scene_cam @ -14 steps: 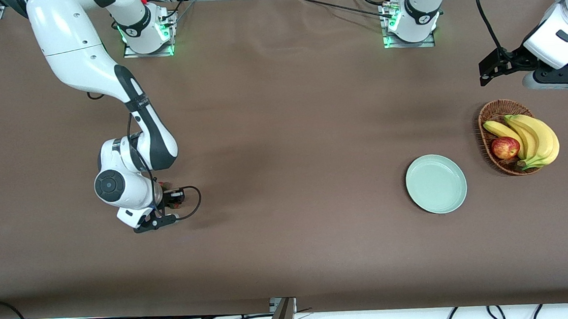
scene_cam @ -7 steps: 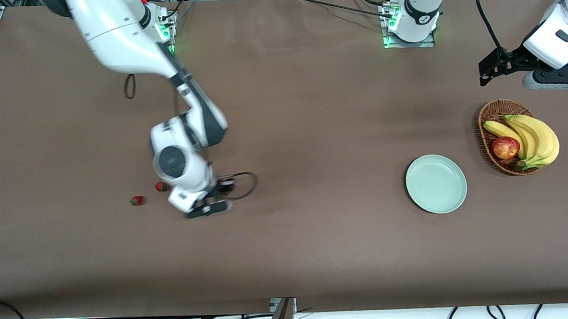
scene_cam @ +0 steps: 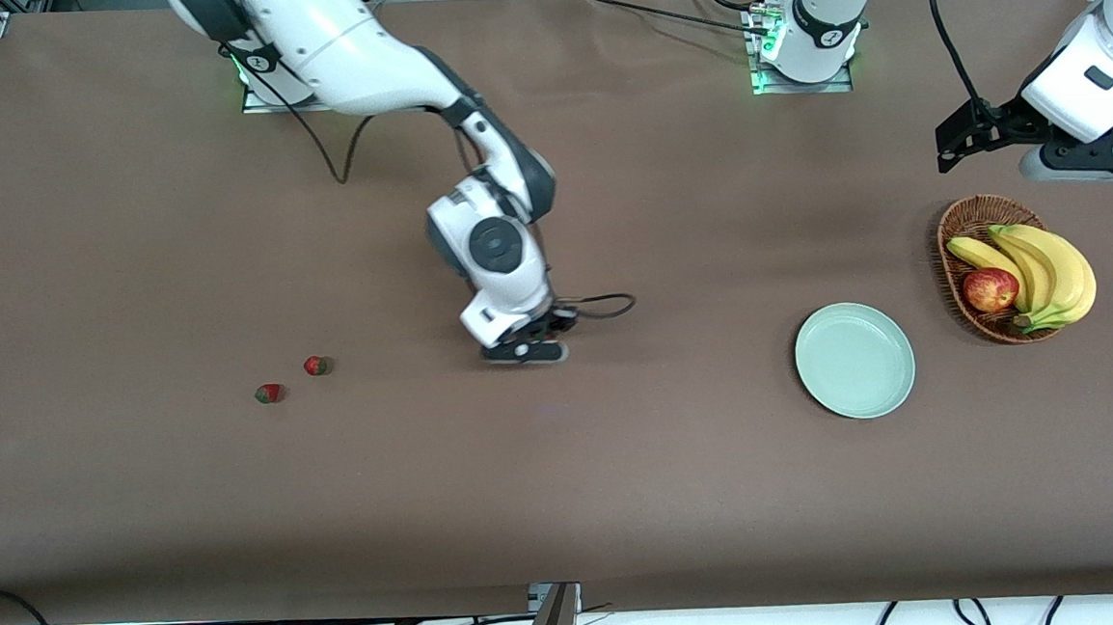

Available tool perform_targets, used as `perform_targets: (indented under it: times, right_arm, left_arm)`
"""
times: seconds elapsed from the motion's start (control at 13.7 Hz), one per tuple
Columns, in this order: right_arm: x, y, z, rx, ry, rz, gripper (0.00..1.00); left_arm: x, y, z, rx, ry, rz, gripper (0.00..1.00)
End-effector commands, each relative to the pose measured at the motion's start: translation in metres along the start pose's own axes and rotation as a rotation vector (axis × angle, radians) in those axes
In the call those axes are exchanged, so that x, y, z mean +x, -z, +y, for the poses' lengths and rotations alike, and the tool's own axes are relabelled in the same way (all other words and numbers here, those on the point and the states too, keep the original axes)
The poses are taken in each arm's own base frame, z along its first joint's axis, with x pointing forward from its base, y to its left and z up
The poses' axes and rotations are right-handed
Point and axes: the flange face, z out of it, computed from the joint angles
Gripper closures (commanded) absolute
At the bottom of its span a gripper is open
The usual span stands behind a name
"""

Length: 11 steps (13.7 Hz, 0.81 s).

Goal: Collect all strawberries into plate
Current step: 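Carry the strawberry to mid-table and release it with the right gripper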

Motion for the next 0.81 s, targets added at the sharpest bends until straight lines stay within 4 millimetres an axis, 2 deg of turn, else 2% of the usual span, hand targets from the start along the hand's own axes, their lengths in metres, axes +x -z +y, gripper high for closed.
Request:
perform_targets:
  times: [0.0, 0.07, 0.15, 0.22, 0.29, 0.44, 0.59, 0.73]
  right_arm:
    - [-0.007, -0.001, -0.023, 0.037, -0.028, 0.033, 0.86]
    - [-0.010, -0.001, -0.024, 0.035, -0.027, 0.031, 0.86]
    - [-0.008, 0.002, -0.024, 0.033, -0.022, 0.033, 0.52]
    - [-0.004, 0.005, -0.021, 0.026, -0.017, 0.042, 0.01]
    - [0.003, 0.017, -0.019, 0.026, -0.018, 0.052, 0.00]
    - [0.027, 0.046, 0.000, -0.019, -0.021, 0.039, 0.00]
    - [0.072, 0.085, 0.049, -0.064, 0.070, -0.013, 0.00]
    - [0.106, 0.107, 0.101, -0.100, 0.157, -0.067, 0.00]
  left_arm:
    - [0.007, 0.011, 0.002, 0.026, -0.016, 0.012, 0.00]
    - [0.009, 0.008, 0.003, 0.033, -0.020, 0.008, 0.00]
    - [0.010, 0.009, 0.002, 0.041, -0.028, 0.014, 0.00]
    - [0.013, 0.006, 0.001, 0.040, -0.025, 0.014, 0.00]
    - [0.020, -0.007, 0.000, 0.039, -0.025, -0.016, 0.00]
    - [0.021, -0.008, -0.001, 0.037, -0.013, -0.021, 0.00]
    - [0.022, -0.018, 0.004, 0.021, -0.003, -0.060, 0.00]
    - [0.027, -0.031, 0.020, -0.019, 0.080, -0.088, 0.00]
